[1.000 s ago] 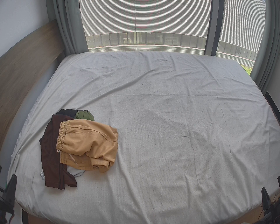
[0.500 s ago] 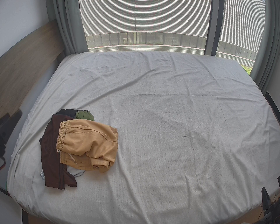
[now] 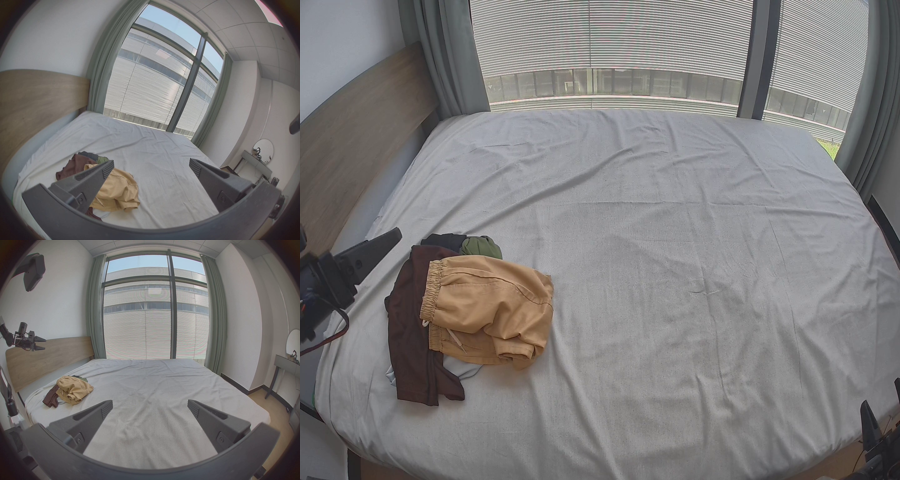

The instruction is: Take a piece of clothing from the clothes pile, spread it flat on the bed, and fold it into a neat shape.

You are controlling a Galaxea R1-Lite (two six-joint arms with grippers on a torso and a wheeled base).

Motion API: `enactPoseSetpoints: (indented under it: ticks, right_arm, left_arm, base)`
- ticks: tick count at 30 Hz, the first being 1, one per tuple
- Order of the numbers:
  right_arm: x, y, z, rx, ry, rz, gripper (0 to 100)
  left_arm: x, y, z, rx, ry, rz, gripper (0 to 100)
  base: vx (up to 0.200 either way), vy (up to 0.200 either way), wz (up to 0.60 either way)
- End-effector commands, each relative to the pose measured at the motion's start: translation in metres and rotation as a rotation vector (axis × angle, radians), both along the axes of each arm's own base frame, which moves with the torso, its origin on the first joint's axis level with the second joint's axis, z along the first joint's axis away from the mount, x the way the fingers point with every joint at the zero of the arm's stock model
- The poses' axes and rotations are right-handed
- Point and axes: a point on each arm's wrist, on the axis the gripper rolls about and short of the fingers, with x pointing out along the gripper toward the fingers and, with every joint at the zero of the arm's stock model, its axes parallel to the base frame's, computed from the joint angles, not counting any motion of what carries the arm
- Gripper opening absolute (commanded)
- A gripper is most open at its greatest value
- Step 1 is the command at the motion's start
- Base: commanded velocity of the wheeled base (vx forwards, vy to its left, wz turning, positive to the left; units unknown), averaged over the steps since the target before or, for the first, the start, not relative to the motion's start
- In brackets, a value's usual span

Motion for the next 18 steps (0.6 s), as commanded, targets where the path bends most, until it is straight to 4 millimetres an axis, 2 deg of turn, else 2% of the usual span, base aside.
enactPoseSetpoints:
  ticks: [1, 4, 10, 18]
  right_arm:
    - [0.0, 0.0, -0.005, -0.001, 0.001, 0.001, 100]
    - [0.0, 0.0, -0.005, 0.001, 0.001, 0.001, 100]
    - [0.0, 0.0, -0.005, 0.001, 0.001, -0.001, 100]
    - [0.0, 0.0, -0.005, 0.002, 0.001, -0.001, 100]
  left_arm:
    - [0.034, 0.011, -0.02, -0.012, 0.113, 0.03, 100]
    - [0.05, 0.023, -0.034, -0.026, 0.176, 0.04, 100]
    - [0.068, 0.043, -0.057, -0.068, 0.285, 0.024, 100]
    - [0.09, 0.058, -0.081, -0.094, 0.373, 0.06, 100]
  base:
    - [0.0, 0.0, 0.0]
    - [0.0, 0.0, 0.0]
    - [0.0, 0.0, 0.0]
    - [0.0, 0.0, 0.0]
